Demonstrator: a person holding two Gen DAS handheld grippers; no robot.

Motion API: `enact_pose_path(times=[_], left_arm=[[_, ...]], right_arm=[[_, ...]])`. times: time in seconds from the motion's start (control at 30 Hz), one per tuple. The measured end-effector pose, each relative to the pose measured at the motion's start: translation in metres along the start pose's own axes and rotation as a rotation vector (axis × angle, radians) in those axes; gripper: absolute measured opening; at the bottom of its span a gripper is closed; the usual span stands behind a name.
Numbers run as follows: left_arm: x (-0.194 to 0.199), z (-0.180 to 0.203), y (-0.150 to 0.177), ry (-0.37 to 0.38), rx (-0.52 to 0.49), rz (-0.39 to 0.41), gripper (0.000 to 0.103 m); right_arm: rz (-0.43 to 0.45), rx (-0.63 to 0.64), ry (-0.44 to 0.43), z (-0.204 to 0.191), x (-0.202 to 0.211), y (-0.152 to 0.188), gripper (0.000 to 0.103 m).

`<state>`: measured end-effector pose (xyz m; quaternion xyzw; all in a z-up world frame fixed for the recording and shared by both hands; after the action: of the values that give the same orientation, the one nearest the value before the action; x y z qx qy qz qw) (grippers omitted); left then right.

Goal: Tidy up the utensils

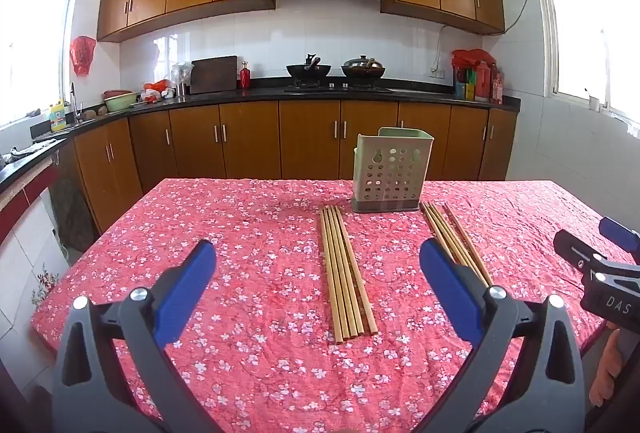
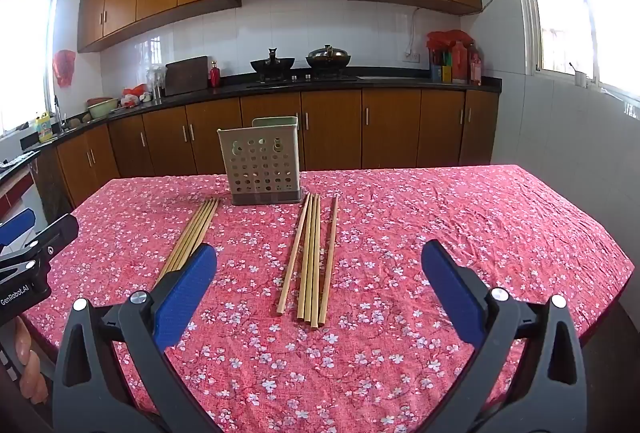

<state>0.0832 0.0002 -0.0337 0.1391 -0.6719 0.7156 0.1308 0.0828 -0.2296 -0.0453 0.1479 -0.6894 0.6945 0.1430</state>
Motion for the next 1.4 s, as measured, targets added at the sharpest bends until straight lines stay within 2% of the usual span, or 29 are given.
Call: enact_pose_path(times=[1.4], left_arm=[[-0.0013, 0.0022, 0.0006, 0.006, -0.001, -0.005, 0.099]], right_arm=[[0.000, 0.001, -0.003, -0.0011, -0.0010, 0.0001, 0.101]])
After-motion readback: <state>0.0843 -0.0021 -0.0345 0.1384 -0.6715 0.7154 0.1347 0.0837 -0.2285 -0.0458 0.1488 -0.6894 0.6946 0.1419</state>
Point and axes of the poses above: each gripper's, at about its wrist camera, not at the fingertips, and x roughly against the way its jaws point, z to its right, y to its underside, the point moved 9 cm from there along -x, roughly the way its jaws point, and after that the axes turned 4 degrees about x, right-handed, at the moved point
